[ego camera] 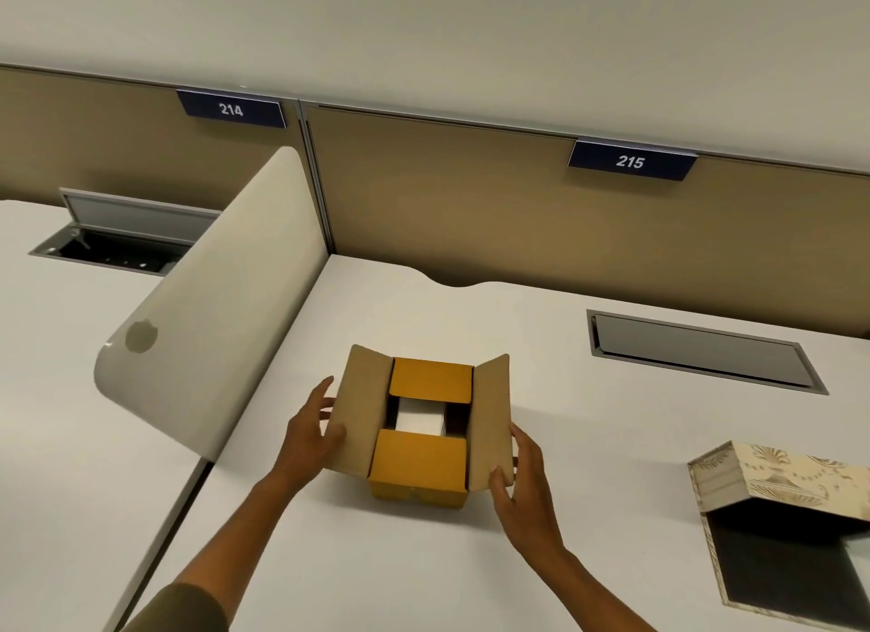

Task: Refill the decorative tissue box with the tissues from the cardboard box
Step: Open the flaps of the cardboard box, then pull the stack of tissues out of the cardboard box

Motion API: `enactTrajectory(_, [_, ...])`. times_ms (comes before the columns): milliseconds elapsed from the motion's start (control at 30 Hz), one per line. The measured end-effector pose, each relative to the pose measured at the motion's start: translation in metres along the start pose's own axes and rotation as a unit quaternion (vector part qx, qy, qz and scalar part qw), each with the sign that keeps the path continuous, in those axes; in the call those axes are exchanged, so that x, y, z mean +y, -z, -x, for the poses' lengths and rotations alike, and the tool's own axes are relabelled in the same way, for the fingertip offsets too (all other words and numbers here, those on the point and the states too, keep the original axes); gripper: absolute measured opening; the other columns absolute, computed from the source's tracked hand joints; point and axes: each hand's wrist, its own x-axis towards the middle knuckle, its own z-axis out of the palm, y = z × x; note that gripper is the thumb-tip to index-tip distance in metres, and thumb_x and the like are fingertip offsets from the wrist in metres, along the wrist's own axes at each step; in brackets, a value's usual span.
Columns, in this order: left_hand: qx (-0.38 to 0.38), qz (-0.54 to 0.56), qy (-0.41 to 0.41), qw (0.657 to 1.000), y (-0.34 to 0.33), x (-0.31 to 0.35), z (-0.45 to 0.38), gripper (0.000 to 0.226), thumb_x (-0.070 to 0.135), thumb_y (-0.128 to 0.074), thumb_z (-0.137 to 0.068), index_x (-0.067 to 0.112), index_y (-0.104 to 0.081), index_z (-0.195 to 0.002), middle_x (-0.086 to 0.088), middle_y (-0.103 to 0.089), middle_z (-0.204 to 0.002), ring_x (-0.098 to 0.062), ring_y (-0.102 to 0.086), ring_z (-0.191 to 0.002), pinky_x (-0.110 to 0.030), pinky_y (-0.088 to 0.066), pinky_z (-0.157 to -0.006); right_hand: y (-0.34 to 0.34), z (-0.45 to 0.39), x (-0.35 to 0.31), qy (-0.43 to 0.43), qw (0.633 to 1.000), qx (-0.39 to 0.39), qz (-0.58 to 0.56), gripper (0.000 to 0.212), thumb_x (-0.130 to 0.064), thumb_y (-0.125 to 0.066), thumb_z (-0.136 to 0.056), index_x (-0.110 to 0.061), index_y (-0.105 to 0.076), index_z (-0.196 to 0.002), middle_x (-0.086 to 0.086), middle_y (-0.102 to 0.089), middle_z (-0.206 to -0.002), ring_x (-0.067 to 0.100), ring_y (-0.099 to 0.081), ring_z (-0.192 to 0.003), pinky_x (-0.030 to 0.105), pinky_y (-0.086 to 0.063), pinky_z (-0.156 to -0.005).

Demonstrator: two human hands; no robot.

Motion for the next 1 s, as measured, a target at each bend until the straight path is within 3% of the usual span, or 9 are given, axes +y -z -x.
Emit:
enactTrajectory(67, [0.004,-0.099,-0.019,0.995,-0.005,-0.003,0.003,0.070,0.009,-0.066,-0.088,0.019,-0.033,-0.149,-0.011,-0.041,-0.147,-0.030,-0.042,-0.132,-0.047,-0.042,-0.107,0.002,0.001,0.007,-0.008,1.000,0.013,0.024,0.058,-0.012,-0.059,-0.092,-0.019,-0.032,-0.143,0.003,-0.030,-0.150,0.022,-0.043,-0.130,0.037,-0.050,-0.101])
enactTrajectory(133, [0.016,-0.221,-0.079,0.972,-0.011,-0.001,0.008,0.067,0.011,-0.072,-0.083,0.021,-0.044,-0.143,-0.017,-0.032,-0.155,-0.036,-0.032,-0.141,-0.050,-0.036,-0.112,0.004,0.000,0.010,-0.016,0.997,0.016,0.067,0.056,-0.015,-0.063,-0.089,-0.019,-0.040,-0.140,0.002,-0.025,-0.153,0.024,-0.041,-0.131,0.036,-0.047,-0.101])
enactTrajectory(267, [0.022,-0.361,-0.205,0.910,-0.027,0.013,0.013,0.064,0.002,-0.090,-0.058,0.016,-0.069,-0.117,-0.029,-0.047,-0.143,-0.049,-0.046,-0.130,-0.057,-0.047,-0.098,0.008,-0.011,0.004,-0.015,0.972,-0.016,0.234,0.051,-0.022,-0.061,-0.086,-0.031,-0.046,-0.134,-0.001,-0.018,-0.158,0.022,-0.027,-0.139,0.041,-0.031,-0.110])
enactTrajectory(433, [-0.005,-0.420,-0.176,0.890,-0.046,0.032,0.016,0.058,0.011,-0.089,-0.063,0.023,-0.069,-0.116,-0.028,-0.049,-0.142,-0.050,-0.047,-0.130,-0.057,-0.046,-0.099,0.005,-0.028,-0.007,0.076,0.926,-0.123,0.349,0.067,-0.004,-0.056,-0.083,-0.032,-0.037,-0.141,-0.003,-0.021,-0.157,0.022,-0.020,-0.141,0.038,-0.020,-0.106])
enactTrajectory(533, [-0.016,-0.421,-0.155,0.894,-0.050,0.035,0.016,0.046,0.017,-0.084,-0.071,0.024,-0.070,-0.115,-0.025,-0.042,-0.149,-0.049,-0.038,-0.137,-0.056,-0.040,-0.108,-0.003,-0.037,-0.014,0.097,0.919,-0.152,0.350,0.072,-0.001,-0.057,-0.081,-0.028,-0.035,-0.143,-0.003,-0.033,-0.147,0.023,-0.031,-0.131,0.035,-0.026,-0.100])
enactTrajectory(667, [-0.042,-0.367,-0.130,0.920,-0.047,0.031,0.009,0.041,0.019,-0.069,-0.087,0.029,-0.061,-0.126,-0.016,-0.020,-0.160,-0.040,-0.015,-0.148,-0.051,-0.025,-0.117,-0.010,-0.044,-0.023,0.068,0.931,-0.174,0.314,0.058,-0.008,-0.054,-0.086,-0.027,-0.043,-0.139,-0.001,-0.037,-0.143,0.023,-0.033,-0.128,0.037,-0.029,-0.102])
enactTrajectory(833, [-0.023,-0.225,-0.163,0.960,-0.025,0.040,0.012,0.033,-0.001,-0.069,-0.080,0.025,-0.074,-0.101,-0.014,-0.041,-0.150,-0.038,-0.031,-0.140,-0.053,-0.038,-0.108,0.001,-0.045,-0.036,0.064,0.970,-0.143,0.184,0.040,-0.002,-0.044,-0.090,-0.026,-0.061,-0.118,-0.004,-0.051,-0.131,0.016,-0.041,-0.123,0.030,-0.032,-0.098])
enactTrajectory(900, [-0.019,-0.193,-0.233,0.953,-0.015,0.041,0.016,0.041,-0.013,-0.069,-0.069,0.026,-0.074,-0.081,-0.010,-0.050,-0.142,-0.037,-0.040,-0.133,-0.054,-0.046,-0.099,0.009,-0.039,-0.041,0.064,0.979,-0.153,0.116,0.038,0.002,-0.040,-0.091,-0.019,-0.069,-0.103,-0.003,-0.056,-0.120,0.014,-0.047,-0.118,0.022,-0.035,-0.096])
enactTrajectory(1000, [-0.080,-0.227,-0.286,0.927,-0.009,0.038,0.026,0.038,-0.012,-0.067,-0.060,0.026,-0.070,-0.065,0.003,-0.053,-0.138,-0.025,-0.045,-0.130,-0.044,-0.050,-0.092,0.016,-0.024,-0.047,0.052,0.976,-0.201,0.065,0.040,0.002,-0.039,-0.093,-0.014,-0.075,-0.084,-0.006,-0.058,-0.105,0.010,-0.053,-0.110,0.007,-0.036,-0.089])
